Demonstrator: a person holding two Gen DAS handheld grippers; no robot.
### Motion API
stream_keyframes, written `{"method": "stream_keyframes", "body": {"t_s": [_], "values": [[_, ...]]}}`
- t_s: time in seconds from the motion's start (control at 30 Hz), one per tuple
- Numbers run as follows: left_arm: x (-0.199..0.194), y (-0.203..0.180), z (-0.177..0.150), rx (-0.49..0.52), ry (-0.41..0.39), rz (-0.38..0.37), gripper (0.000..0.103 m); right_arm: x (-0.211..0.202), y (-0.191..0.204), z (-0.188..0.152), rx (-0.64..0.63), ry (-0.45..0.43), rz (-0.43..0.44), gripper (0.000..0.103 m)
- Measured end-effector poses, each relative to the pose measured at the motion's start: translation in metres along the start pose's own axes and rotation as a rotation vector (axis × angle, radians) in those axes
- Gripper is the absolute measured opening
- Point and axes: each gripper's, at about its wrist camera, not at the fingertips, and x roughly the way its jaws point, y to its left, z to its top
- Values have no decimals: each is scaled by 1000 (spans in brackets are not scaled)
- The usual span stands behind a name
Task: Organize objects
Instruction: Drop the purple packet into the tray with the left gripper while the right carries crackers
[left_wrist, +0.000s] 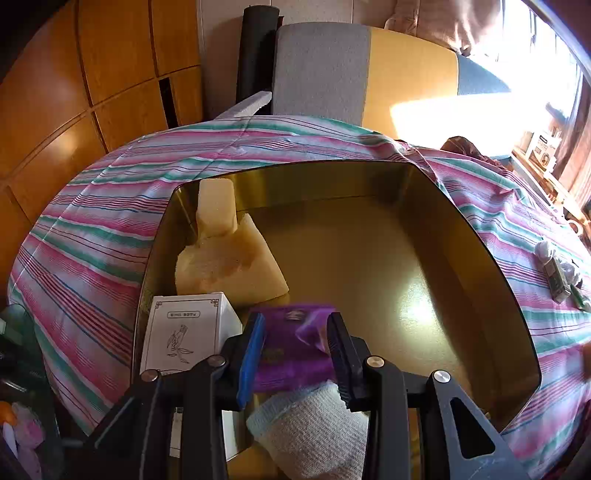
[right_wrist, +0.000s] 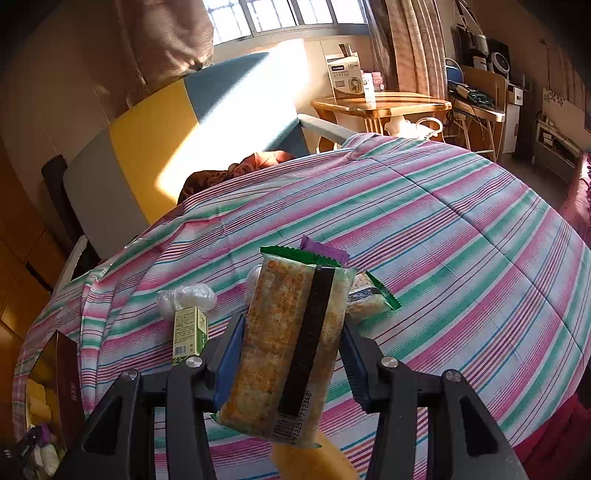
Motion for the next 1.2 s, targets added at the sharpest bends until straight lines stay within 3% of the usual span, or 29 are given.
{"method": "stream_keyframes", "body": {"t_s": [0.33, 0.6, 0.9, 1.2], "values": [[-34, 8, 4, -19, -81, -34, 39, -5, 34, -4, -96, 12, 30, 50], [-52, 21, -2, -40, -110, -54, 43, -19, 88, -2, -173, 15, 125, 50], [-56, 37, -16, -84, -96, -78, 49, -23, 189, -22, -321, 108, 310, 50], [-83, 71, -15, -164, -165, -70, 52, -11, 329, -87, -547, 278, 501, 50]]}}
